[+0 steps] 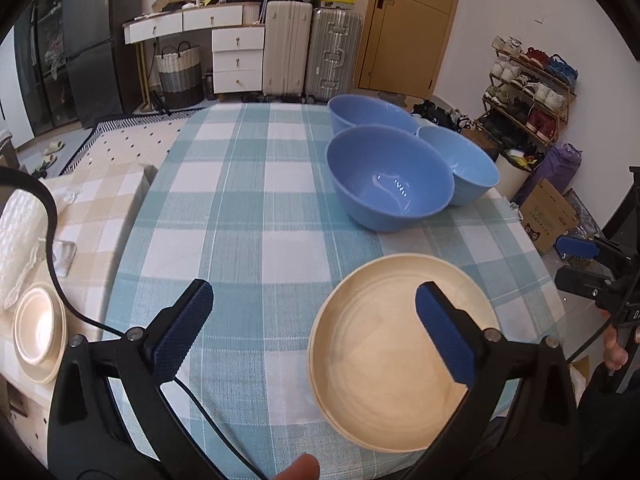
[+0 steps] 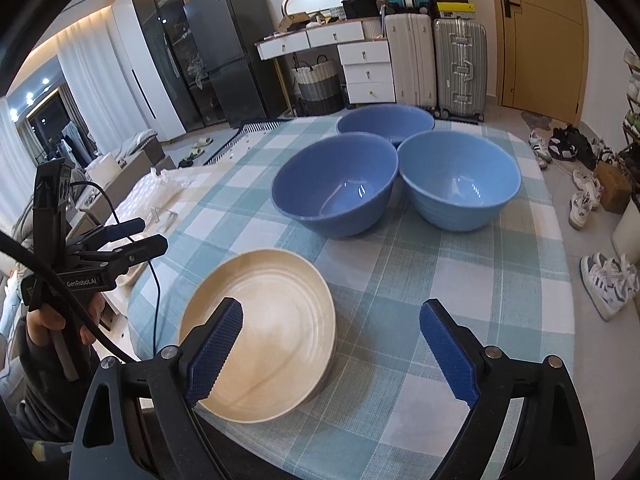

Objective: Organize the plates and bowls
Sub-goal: 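Raise both tools away from the set-down cream plate, then move both tools toward the rim of the nearest blue bowl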

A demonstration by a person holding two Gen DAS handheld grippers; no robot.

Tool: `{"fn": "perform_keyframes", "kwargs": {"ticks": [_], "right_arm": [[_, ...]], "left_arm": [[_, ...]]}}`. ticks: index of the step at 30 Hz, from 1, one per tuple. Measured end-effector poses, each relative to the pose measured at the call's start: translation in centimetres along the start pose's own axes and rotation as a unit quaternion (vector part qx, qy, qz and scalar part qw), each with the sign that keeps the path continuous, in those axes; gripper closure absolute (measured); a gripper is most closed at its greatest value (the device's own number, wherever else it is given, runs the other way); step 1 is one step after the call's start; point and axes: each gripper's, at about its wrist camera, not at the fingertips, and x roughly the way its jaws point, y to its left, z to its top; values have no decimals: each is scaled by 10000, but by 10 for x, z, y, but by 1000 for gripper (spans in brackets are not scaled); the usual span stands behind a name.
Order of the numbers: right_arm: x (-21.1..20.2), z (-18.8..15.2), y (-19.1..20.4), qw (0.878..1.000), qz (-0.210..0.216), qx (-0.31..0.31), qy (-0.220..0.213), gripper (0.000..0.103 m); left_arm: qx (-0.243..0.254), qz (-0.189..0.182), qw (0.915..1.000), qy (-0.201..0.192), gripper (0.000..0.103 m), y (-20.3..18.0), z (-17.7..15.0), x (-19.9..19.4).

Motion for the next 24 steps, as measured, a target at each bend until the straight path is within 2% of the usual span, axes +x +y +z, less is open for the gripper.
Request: {"fn": "perform_keyframes", "kwargs": {"ticks": [4,11,16,20,24], "right_arm": [[-22,12,-5,9997,-15,51,-242,11],[-78,30,-6,9972,-289,-48,-694,11],[-114,43,-21,9943,-386,174,-980,11],[-122,51,-28,9930,-573,159,-1017,8],[-112,55,-33,9931,-583,228,-997,8]], "left_arm": [[85,5,9999,-147,2,-8,19,-16],[164,-43,9983,-557,2,-26,53,-57],[224,-73,9974,-677,2,-40,70,-76],[228,-79,9976,-651,2,-47,77,-77],[99,-56,9984,-545,2,-42,82,-63]]}}
